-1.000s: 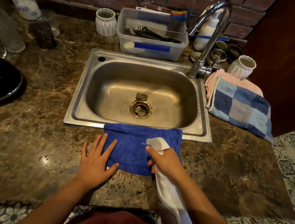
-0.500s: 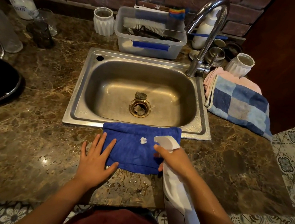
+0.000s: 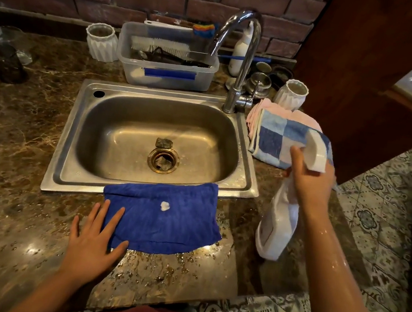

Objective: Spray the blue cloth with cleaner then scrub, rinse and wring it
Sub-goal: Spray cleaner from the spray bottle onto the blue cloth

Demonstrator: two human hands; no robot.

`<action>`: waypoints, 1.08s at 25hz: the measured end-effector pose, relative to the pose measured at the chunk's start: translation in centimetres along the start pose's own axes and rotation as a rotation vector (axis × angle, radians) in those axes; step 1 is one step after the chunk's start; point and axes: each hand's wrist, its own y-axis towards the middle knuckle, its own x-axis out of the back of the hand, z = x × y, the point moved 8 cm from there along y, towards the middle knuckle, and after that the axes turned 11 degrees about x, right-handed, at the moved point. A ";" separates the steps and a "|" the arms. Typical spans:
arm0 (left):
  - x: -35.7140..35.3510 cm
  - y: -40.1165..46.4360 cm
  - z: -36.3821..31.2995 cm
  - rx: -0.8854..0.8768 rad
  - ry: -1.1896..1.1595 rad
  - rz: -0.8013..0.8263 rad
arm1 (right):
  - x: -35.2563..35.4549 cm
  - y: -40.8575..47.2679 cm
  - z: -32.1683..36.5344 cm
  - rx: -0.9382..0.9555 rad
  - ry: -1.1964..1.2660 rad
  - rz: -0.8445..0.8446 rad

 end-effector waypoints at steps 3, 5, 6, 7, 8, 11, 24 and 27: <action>0.1 0.1 0.0 0.011 0.004 0.018 | 1.5 1.7 -1.4 0.114 -0.090 -0.113; 0.0 0.2 0.1 0.022 0.014 0.030 | 2.2 1.9 -2.1 0.165 -0.074 -0.189; 0.0 0.2 0.2 0.026 0.023 0.034 | 2.6 1.9 -2.5 0.186 -0.059 -0.223; -0.1 0.3 0.2 0.030 0.032 0.039 | 2.9 1.9 -2.9 0.197 -0.041 -0.241; -0.2 0.3 0.3 0.035 0.041 0.043 | 3.2 1.9 -3.3 0.199 -0.018 -0.242; -0.4 0.3 0.3 0.051 0.075 0.050 | 3.2 2.1 -4.8 0.167 0.040 -0.174; 0.2 0.3 -0.2 0.033 0.033 0.066 | 2.4 -1.9 -8.8 -0.167 0.139 -0.107; 0.9 0.7 -0.4 0.073 0.002 0.072 | 3.1 -7.4 -9.1 -0.215 0.084 -0.288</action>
